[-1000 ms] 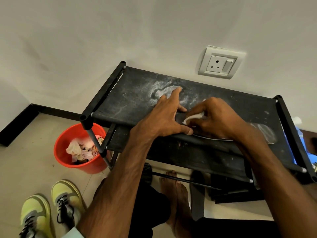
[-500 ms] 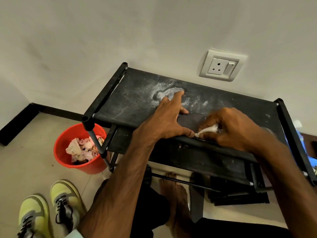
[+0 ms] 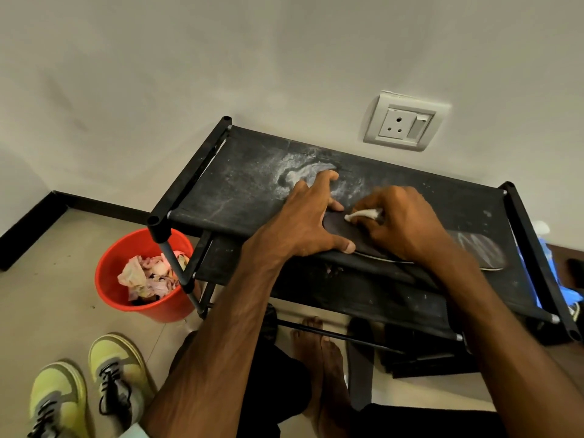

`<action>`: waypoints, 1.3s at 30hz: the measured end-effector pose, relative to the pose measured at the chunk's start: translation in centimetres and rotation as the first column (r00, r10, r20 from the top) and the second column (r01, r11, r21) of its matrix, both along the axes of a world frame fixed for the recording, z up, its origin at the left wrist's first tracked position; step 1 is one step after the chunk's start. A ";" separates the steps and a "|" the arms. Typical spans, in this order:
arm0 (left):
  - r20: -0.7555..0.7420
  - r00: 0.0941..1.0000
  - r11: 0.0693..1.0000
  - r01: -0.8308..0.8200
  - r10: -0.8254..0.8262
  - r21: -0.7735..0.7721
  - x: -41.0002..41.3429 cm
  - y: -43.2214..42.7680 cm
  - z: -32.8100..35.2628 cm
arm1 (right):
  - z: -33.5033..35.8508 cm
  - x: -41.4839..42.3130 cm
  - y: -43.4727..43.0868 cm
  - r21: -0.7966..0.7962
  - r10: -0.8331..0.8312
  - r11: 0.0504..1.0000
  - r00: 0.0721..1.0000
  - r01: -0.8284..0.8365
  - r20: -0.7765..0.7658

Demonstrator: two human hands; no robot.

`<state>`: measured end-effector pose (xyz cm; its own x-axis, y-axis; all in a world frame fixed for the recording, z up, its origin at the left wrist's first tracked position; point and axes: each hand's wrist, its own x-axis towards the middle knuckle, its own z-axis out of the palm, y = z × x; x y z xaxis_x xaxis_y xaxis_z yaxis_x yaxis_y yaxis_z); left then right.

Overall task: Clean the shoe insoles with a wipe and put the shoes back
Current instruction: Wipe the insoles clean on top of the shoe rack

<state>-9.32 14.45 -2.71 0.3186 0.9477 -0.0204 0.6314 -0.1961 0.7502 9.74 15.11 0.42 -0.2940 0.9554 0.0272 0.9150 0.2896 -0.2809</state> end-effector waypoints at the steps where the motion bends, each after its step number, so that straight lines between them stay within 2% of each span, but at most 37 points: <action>1: 0.002 1.000 1.000 -0.002 0.002 0.000 0.0 -0.1 0.0 | 0.4 0.2 -0.5 -0.041 0.028 0.999 1.000 -0.028 -0.013; 5: -0.027 1.000 1.000 0.006 -0.005 0.017 0.1 -0.1 0.1 | 1.6 1.5 -2.9 -0.156 0.082 0.984 0.997 -0.081 0.001; 9: -0.049 0.999 1.000 0.016 -0.016 0.015 0.1 0.0 0.2 | 1.9 2.2 -3.8 -0.186 0.065 0.980 0.997 -0.070 -0.035; 15: -0.051 0.998 1.000 0.021 -0.022 -0.015 -0.1 0.0 0.2 | 0.3 0.8 -0.9 -0.003 -0.066 0.998 0.996 0.067 0.064; 19: -0.054 0.998 0.999 0.027 -0.029 -0.025 -0.2 0.1 0.1 | -0.2 0.1 0.7 0.095 -0.122 0.989 0.992 0.117 0.044; 21: -0.048 0.999 0.999 0.022 -0.024 -0.026 -0.2 0.1 0.1 | -0.2 0.4 0.6 0.057 -0.098 0.994 0.994 0.096 0.038; 26: -0.051 0.999 1.000 0.006 -0.007 -0.014 0.1 0.0 0.1 | 1.2 2.1 -1.4 -0.158 0.007 0.988 0.998 0.002 0.060; 29: -0.063 0.998 1.000 0.005 -0.005 -0.008 0.1 0.1 0.0 | 1.9 3.0 -2.7 -0.214 0.038 0.976 0.998 -0.027 0.046; 33: -0.060 0.998 1.000 0.002 -0.002 -0.012 0.1 0.1 0.1 | 2.2 3.4 -3.4 -0.204 0.044 0.978 0.999 -0.039 0.022; 39: -0.060 0.998 1.000 0.006 -0.007 -0.010 -0.1 0.2 0.1 | 1.1 1.6 -2.2 -0.091 0.024 0.996 0.997 -0.018 0.067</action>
